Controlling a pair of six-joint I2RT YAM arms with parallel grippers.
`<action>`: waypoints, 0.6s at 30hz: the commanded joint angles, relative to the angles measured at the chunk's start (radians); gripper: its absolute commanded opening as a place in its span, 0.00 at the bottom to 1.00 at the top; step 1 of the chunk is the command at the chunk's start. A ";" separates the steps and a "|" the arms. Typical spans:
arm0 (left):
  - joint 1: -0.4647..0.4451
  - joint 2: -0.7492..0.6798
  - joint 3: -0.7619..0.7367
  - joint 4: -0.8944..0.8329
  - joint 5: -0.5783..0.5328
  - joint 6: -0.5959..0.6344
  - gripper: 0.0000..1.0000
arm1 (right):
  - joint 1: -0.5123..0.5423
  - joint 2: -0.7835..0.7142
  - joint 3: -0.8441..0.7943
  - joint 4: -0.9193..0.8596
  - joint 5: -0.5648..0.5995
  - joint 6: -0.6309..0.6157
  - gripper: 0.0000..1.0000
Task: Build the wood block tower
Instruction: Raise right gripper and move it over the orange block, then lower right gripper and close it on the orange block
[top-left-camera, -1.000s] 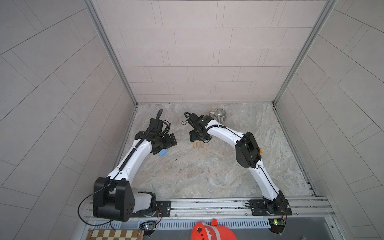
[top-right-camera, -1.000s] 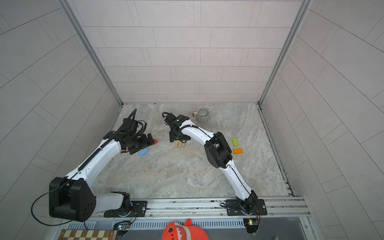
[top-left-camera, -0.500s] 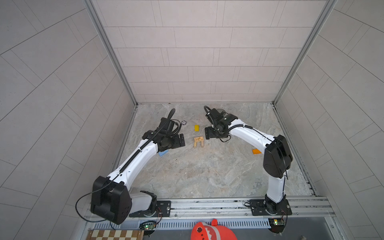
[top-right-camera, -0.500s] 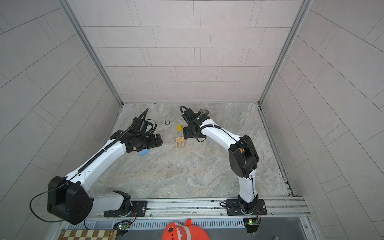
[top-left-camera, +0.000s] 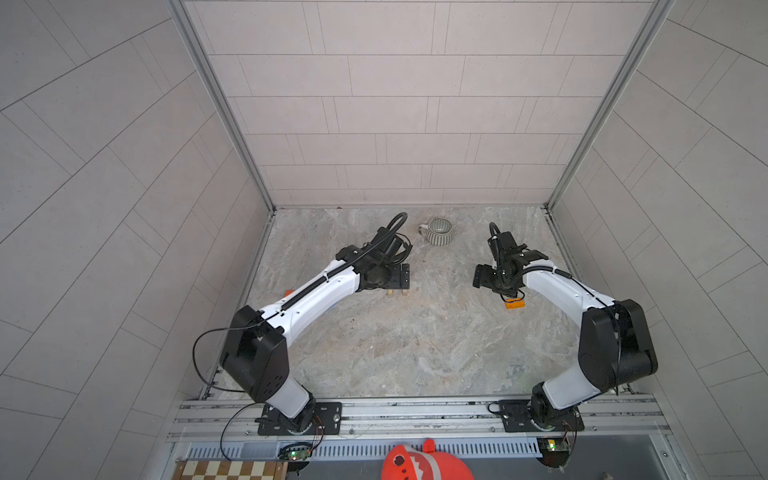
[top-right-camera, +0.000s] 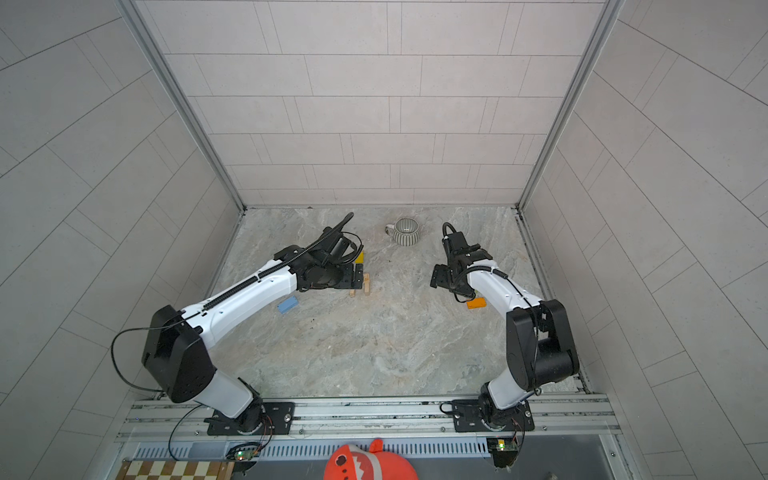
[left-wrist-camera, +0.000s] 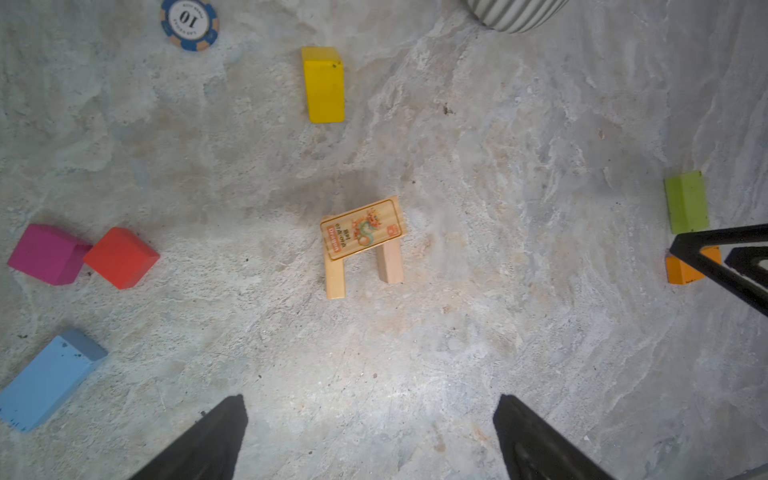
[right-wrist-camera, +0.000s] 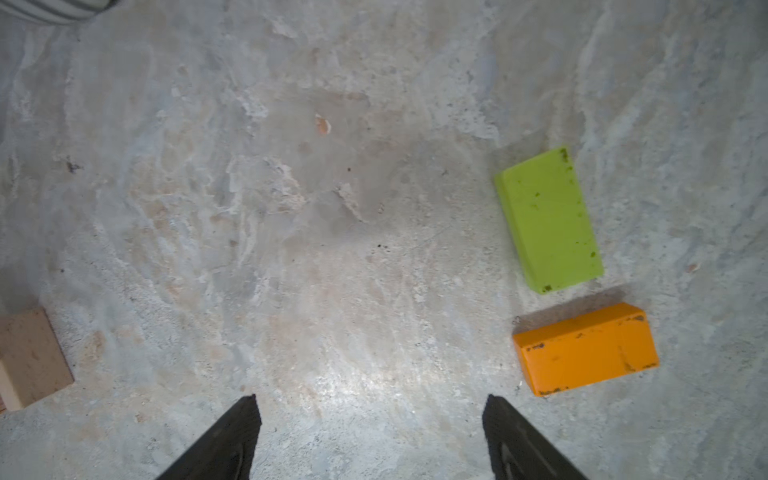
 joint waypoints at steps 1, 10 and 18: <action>-0.013 0.025 0.035 -0.043 -0.028 0.001 1.00 | -0.052 -0.022 -0.040 0.046 0.007 0.011 0.85; -0.013 0.008 -0.024 -0.032 -0.015 0.023 1.00 | -0.142 -0.096 -0.146 0.082 0.067 -0.065 0.96; -0.014 -0.014 -0.066 0.006 0.039 0.018 1.00 | -0.192 -0.129 -0.192 0.097 0.105 -0.147 0.99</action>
